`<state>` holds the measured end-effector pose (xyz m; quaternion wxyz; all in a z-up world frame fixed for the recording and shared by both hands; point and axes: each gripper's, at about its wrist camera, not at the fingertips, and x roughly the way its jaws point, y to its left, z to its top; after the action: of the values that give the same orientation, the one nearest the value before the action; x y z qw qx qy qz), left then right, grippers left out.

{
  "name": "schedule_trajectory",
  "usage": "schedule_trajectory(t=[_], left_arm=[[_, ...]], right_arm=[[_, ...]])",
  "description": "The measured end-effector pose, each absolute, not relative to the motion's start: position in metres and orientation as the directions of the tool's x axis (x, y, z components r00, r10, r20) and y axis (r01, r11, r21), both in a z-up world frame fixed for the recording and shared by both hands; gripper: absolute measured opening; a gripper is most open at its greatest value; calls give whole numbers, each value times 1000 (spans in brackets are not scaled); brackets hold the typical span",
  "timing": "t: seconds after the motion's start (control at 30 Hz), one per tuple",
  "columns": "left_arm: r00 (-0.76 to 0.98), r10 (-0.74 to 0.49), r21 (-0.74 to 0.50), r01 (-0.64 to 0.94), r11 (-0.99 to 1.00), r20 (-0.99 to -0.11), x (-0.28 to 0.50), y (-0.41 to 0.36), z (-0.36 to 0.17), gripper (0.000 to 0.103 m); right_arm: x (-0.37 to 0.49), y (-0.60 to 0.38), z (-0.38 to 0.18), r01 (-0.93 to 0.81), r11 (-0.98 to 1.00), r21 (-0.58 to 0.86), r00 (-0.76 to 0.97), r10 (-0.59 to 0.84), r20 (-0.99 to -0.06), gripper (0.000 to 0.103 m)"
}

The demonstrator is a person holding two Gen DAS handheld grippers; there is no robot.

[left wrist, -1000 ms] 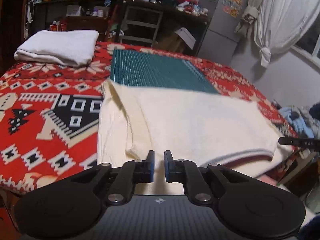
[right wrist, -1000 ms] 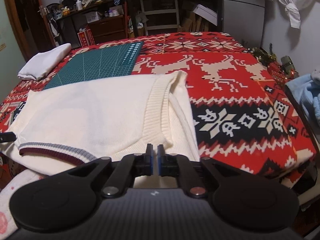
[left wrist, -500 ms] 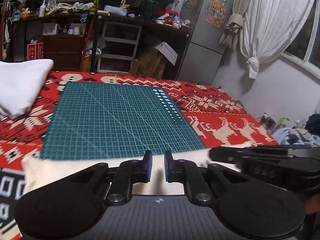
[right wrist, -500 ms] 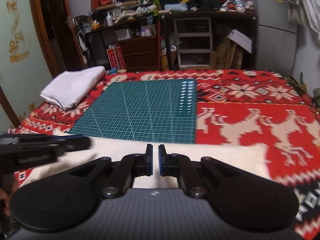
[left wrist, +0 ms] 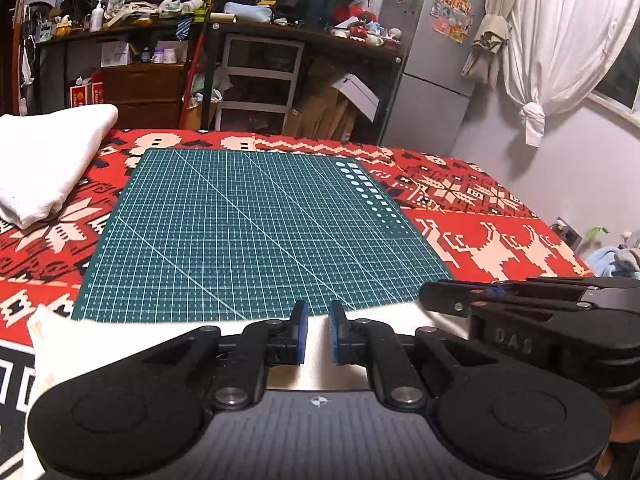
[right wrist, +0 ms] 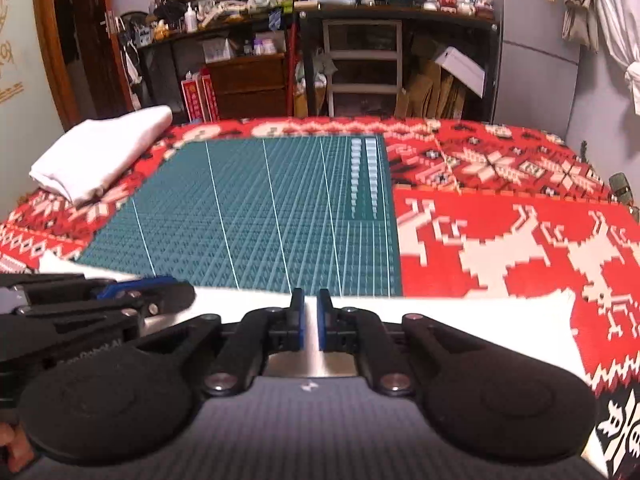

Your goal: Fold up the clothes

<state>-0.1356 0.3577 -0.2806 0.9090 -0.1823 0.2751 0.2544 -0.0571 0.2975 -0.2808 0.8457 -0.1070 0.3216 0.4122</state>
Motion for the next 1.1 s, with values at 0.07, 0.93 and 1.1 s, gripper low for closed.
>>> schedule_trajectory(t=[0.07, 0.93, 1.1], left_arm=[[710, 365, -195, -574, 795, -602, -137, 362, -282, 11], [581, 555, -121, -748, 653, -595, -228, 412, -276, 4], [651, 500, -197, -701, 686, -571, -221, 398, -270, 7]], right_arm=[[-57, 301, -281, -773, 629, 82, 447, 632, -633, 6], [25, 213, -289, -573, 818, 47, 598, 458, -658, 0], [2, 233, -278, -621, 780, 73, 567, 512, -645, 8]])
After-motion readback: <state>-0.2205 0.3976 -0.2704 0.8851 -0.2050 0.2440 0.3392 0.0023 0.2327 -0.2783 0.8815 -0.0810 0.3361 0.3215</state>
